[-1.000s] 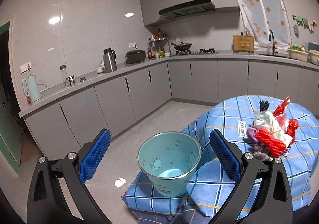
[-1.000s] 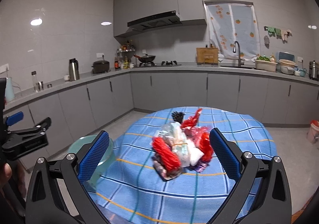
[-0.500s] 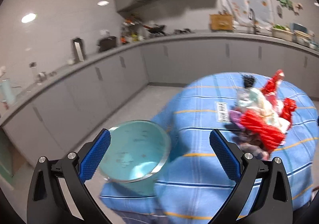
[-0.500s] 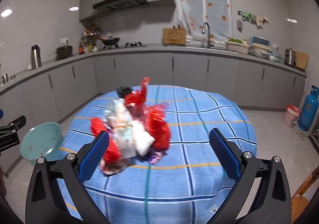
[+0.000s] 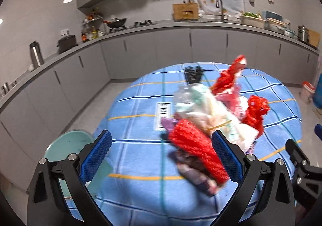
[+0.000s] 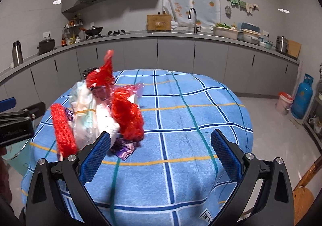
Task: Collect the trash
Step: 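Reach the left tool to the red mesh net and close on it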
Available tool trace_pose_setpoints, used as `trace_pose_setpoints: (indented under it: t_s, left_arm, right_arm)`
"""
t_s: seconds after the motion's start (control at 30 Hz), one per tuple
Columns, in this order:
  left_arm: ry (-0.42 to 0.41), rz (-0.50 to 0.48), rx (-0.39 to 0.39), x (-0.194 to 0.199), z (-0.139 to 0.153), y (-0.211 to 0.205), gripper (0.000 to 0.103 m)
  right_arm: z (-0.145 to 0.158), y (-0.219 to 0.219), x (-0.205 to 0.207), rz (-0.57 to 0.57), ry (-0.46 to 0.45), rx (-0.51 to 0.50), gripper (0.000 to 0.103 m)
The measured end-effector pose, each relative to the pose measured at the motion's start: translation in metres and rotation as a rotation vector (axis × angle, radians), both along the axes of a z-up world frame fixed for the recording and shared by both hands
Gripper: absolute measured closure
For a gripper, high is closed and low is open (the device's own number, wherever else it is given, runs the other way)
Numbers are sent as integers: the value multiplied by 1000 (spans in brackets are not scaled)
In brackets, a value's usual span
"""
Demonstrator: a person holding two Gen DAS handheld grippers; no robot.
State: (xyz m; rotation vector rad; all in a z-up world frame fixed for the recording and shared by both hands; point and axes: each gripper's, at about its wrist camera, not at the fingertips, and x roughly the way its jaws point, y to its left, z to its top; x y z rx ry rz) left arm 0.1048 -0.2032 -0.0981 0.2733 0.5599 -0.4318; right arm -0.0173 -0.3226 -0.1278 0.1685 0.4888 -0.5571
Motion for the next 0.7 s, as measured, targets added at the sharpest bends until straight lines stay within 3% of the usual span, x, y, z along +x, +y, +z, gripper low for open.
trace_pose_setpoints:
  t_s: [0.13,0.23,0.4,0.5,0.6,0.7]
  left_arm:
    - [30,-12,23,7,-14,-19,6]
    - [78,-19,26,14,-27,-27,8]
    - [119,-59,-2,14,-34,-28,35]
    - [129,-97,-13,11,-32,-28,67]
    - [133,-128,-20,9,-29,-26,86]
    - [128,-143,-37,7,-22,-21,90]
  right_arm:
    - [-8,-12,2,-7,-1,23,9]
    - [-12,-18,3,3,9,62,21]
    - [-15,-15,4,28,16,89,25]
    - [-13,-12,3,36,10,87,25]
    - [-11,-10,4,40,-6,80,25]
    - [-6,-5,4,52,-18,69,24]
